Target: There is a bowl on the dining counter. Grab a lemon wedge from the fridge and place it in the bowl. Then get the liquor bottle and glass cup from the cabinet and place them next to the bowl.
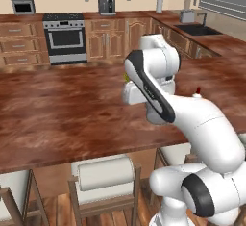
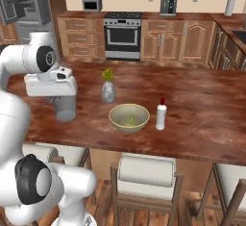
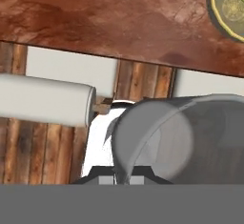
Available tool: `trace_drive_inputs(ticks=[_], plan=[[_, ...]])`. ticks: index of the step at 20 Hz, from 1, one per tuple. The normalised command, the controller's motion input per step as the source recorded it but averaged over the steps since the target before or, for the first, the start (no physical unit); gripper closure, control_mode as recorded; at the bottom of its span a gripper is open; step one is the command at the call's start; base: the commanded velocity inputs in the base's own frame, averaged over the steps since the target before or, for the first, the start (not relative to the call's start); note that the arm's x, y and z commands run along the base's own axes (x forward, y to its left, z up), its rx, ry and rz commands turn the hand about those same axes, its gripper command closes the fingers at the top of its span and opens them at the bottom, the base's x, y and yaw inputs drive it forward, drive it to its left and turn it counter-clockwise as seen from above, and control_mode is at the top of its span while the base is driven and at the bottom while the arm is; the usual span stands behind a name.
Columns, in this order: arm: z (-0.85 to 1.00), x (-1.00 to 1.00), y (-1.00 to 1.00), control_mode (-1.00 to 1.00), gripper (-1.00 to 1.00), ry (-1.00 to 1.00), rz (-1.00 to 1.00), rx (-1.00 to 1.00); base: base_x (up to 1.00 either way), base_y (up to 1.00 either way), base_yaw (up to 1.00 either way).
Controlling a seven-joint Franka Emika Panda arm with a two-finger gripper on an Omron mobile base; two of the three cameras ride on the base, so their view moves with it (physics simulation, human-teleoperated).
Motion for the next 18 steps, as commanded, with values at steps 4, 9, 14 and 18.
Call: trace_drive_inputs(ticks=[4, 9, 14, 18], plan=[[-0.54, 0.98, 0.17, -1.0, 1.0, 0.03, 0.0, 0.0, 0.0, 0.0, 0.0], [-0.52, 0.99, 0.01, -1.0, 1.0, 0.0, 0.0, 0.0, 0.0, 0.0, 0.0], [-0.6, 0.95, 0.0, -1.0, 1.0, 0.0, 0.0, -0.02, 0.0, 0.0, 0.0], [-0.57, 0.75, 0.0, -1.0, 1.0, 0.0, 0.0, -0.06, 0.0, 0.0, 0.0]])
